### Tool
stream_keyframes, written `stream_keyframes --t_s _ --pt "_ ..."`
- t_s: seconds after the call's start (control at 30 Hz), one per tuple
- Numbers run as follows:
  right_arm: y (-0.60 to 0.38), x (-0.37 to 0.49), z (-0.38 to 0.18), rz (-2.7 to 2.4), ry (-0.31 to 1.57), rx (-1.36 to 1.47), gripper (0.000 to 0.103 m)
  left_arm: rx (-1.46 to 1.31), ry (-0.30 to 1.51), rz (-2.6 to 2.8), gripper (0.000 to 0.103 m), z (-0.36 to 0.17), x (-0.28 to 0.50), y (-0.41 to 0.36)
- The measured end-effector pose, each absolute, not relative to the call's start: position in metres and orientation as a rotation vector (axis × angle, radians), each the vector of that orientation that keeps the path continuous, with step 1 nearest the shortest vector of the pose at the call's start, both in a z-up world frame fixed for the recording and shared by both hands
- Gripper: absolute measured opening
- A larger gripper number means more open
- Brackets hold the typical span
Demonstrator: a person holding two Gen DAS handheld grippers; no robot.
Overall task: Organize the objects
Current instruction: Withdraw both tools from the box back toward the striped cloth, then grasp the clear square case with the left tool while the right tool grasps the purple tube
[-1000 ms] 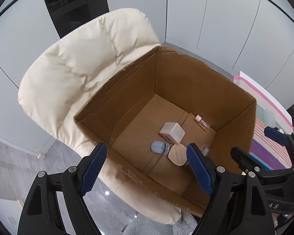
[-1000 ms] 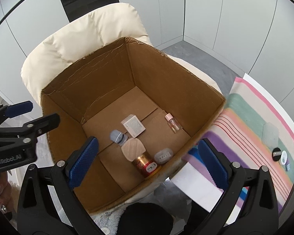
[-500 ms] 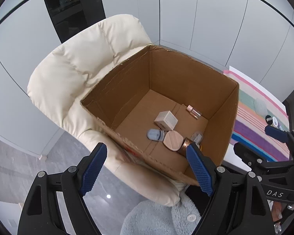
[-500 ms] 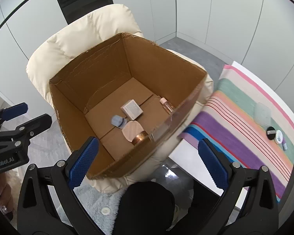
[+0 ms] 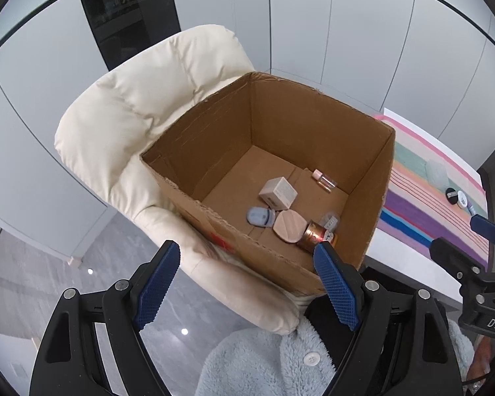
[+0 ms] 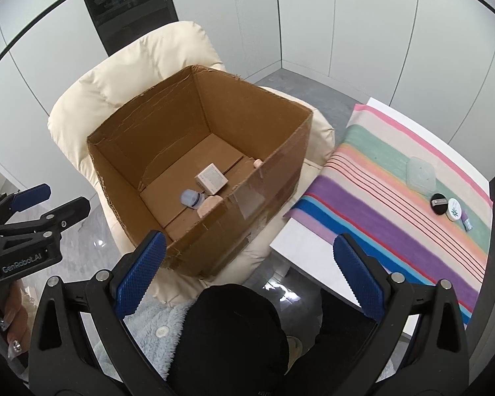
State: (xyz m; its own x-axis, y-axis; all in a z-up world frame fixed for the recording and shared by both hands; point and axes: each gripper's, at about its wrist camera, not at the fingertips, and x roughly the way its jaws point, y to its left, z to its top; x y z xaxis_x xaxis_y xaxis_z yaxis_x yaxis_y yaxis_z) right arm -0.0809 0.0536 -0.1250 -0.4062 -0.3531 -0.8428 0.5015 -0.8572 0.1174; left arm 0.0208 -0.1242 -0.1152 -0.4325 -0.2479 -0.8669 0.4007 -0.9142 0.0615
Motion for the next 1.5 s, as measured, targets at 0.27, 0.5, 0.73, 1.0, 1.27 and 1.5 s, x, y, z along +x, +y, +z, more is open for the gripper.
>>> stream_keyframes --t_s 0.27,0.5,0.73,1.0,1.27,1.5 --pt "0.086 -0.083 -0.123 -2.319 0.172 1.322 0.103 1.421 0.181 -2.401 0.085 -0.119 0.003 -0.107" --pt "0.124 -0.09 -0.125 -2.381 0.113 1.367 0.103 1.455 0.115 -2.461 0.085 -0.12 -0.017 -0.076" --pt "0.163 -0.097 -0.127 -2.445 0.057 1.4 0.103 1.497 0.065 -2.52 0.085 -0.122 -0.038 -0.044" --pt "0.212 -0.101 -0.136 -2.509 -0.013 1.461 0.103 1.543 0.008 -2.589 0.085 -0.126 -0.059 -0.001" --pt "0.274 -0.104 -0.147 -2.583 -0.111 1.535 0.103 1.606 -0.086 -2.651 0.085 -0.131 -0.082 0.051" --pt "0.334 -0.105 -0.158 -2.655 -0.205 1.592 0.103 1.682 -0.17 -2.695 0.085 -0.136 -0.098 0.102"
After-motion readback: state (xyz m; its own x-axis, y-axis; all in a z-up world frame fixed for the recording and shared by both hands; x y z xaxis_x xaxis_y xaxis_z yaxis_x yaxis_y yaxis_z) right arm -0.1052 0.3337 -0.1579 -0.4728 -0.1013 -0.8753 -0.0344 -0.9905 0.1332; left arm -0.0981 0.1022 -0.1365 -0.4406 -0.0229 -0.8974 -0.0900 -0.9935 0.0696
